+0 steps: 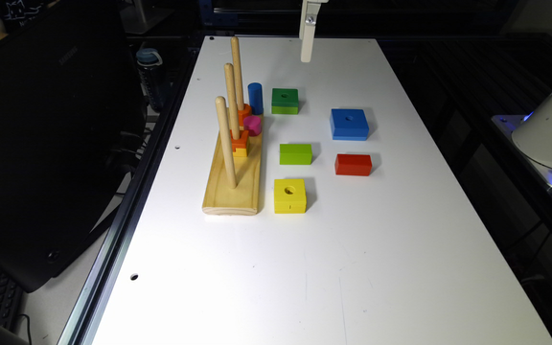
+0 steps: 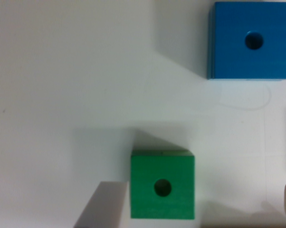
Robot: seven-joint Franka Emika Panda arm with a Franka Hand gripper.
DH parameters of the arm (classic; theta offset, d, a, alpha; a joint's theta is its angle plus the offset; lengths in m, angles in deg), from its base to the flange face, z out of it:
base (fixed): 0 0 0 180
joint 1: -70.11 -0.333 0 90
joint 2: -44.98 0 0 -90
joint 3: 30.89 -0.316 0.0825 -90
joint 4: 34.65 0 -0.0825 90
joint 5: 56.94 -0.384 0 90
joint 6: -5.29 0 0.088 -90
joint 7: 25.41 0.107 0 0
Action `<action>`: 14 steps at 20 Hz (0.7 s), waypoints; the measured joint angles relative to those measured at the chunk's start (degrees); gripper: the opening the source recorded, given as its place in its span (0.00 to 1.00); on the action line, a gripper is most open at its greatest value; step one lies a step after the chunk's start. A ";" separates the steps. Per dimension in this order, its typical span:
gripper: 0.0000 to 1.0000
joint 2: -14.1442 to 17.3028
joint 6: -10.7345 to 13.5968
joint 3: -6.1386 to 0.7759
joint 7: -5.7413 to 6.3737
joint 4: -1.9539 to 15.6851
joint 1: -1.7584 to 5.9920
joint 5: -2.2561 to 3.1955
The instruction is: Pick up green block.
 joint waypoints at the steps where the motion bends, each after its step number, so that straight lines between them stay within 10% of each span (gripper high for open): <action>1: 1.00 0.24 0.00 0.00 -0.30 0.29 0.29 0.00; 14: 1.00 2.32 0.09 0.07 -2.27 2.46 2.21 0.00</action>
